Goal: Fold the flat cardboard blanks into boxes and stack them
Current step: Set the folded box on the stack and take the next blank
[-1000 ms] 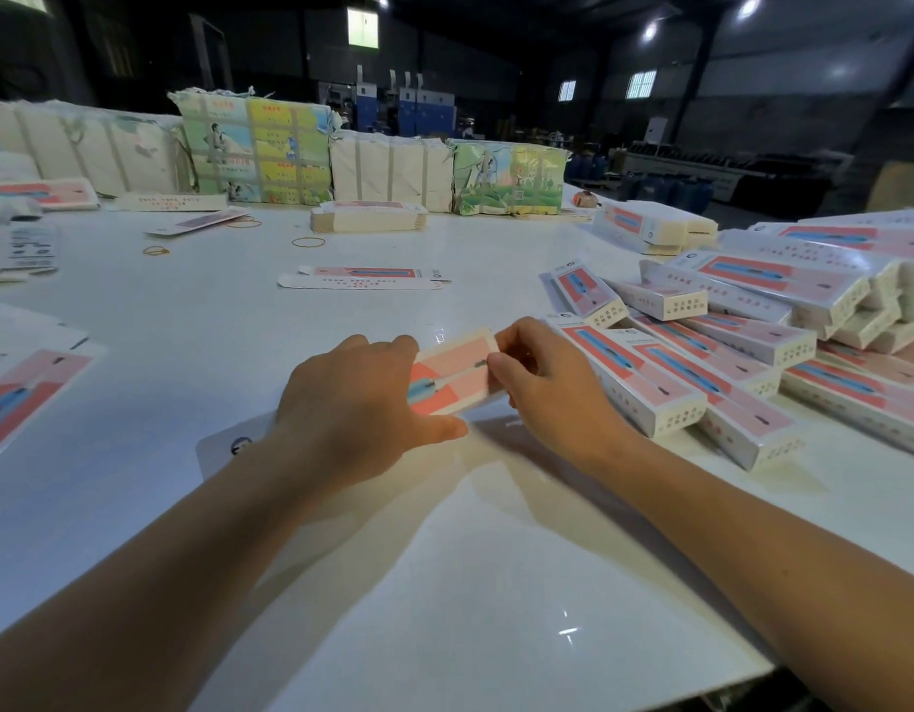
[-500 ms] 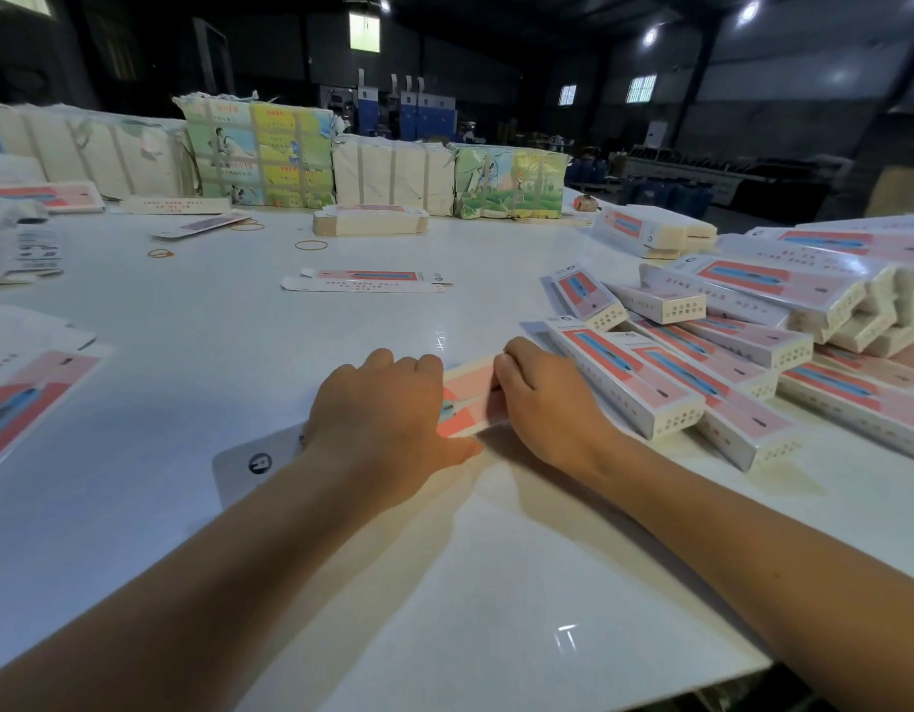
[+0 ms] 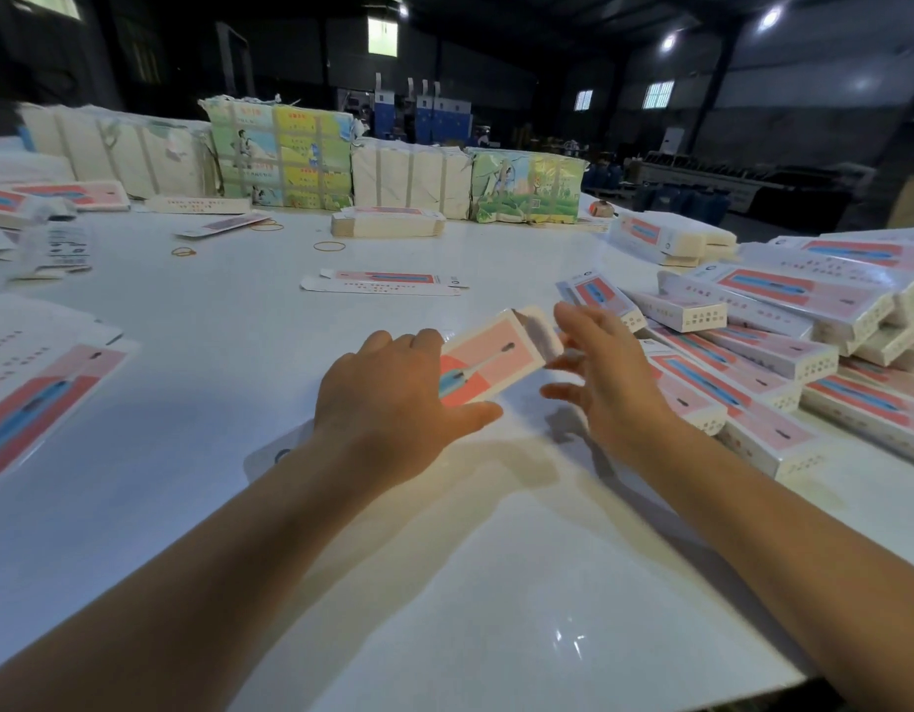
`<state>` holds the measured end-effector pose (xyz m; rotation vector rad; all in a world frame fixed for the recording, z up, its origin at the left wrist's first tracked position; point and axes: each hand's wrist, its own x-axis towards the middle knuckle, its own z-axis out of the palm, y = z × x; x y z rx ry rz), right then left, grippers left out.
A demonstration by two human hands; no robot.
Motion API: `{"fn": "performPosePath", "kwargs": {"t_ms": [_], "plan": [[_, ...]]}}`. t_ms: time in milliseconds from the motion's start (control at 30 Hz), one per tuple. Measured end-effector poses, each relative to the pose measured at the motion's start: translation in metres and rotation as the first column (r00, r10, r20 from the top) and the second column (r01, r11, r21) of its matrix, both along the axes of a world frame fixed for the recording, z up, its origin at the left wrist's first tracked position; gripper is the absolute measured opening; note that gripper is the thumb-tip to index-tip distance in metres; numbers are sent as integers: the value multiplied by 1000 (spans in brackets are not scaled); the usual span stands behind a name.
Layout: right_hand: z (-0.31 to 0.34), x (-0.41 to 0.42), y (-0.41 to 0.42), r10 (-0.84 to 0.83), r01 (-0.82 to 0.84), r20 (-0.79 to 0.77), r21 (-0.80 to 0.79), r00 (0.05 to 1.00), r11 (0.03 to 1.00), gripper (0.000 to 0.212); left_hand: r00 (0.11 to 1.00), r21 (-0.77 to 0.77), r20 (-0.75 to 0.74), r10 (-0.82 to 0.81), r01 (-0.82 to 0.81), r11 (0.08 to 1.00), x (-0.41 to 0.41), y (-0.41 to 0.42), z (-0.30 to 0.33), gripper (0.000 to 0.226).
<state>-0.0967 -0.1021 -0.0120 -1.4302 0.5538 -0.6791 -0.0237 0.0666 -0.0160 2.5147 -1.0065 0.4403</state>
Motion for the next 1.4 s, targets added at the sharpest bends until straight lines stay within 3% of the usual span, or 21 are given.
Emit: {"fn": "performPosePath", "kwargs": {"t_ms": [67,133,200,300,333,400,433,467,567,600,633,700,733,767,867,1033,1400], "plan": [[1,-1,2,176,-213,127,403,976,890,52,999,3,8,-31,31,1000,0,-1,-2,68],[1,-2,3,283,-359,236,413,930,837,36,998,-1,17,-64,64,998,0,-1,-2,70],[-1,0,6,303,-343,206,202,930,917,10,996,-10,1,-84,84,996,0,0,-3,69],[-5,-2,8,211,-178,111,-251,971,951,7,995,-40,-15,-100,99,994,-2,-2,-5,64],[-8,-4,9,146,-102,61,-466,987,879,10,996,-47,4,-94,94,994,-3,-3,-6,64],[-15,-7,13,35,-31,-15,-828,999,560,17,994,-48,83,-69,73,996,-6,-6,-10,66],[-17,-7,16,17,-32,-27,-903,999,428,18,990,-54,126,-56,63,997,-7,-8,-11,67],[-18,-7,19,21,-50,-45,-934,999,354,18,985,-67,166,-46,57,996,-8,-10,-13,67],[-21,-6,28,-12,-106,-113,-960,994,259,25,962,-112,267,-57,90,990,-11,-12,-14,55],[-22,-7,32,-31,-109,-122,-955,992,277,35,956,-115,288,-55,92,989,-12,-12,-13,53],[-21,-9,35,-17,-87,-101,-927,995,366,40,955,-104,292,-51,84,991,-12,-12,-12,56],[-15,-9,36,133,-93,10,-663,991,743,38,954,-123,296,-49,89,988,-11,-10,-12,61],[-11,-8,34,199,-138,76,-486,977,863,38,954,-142,297,-52,98,985,-10,-9,-12,61],[-8,-8,31,253,-193,130,-357,959,914,39,955,-153,292,-53,101,983,-10,-9,-10,61],[-6,-6,26,346,-297,183,-248,920,922,37,951,-175,306,-55,113,978,-9,-7,-8,62],[-6,-6,25,309,-263,244,-203,919,943,37,934,-198,348,-80,157,968,-7,-7,-7,65],[-8,-4,20,307,-250,207,-260,929,933,49,931,-136,352,-100,156,978,-8,-5,-7,64]]}}
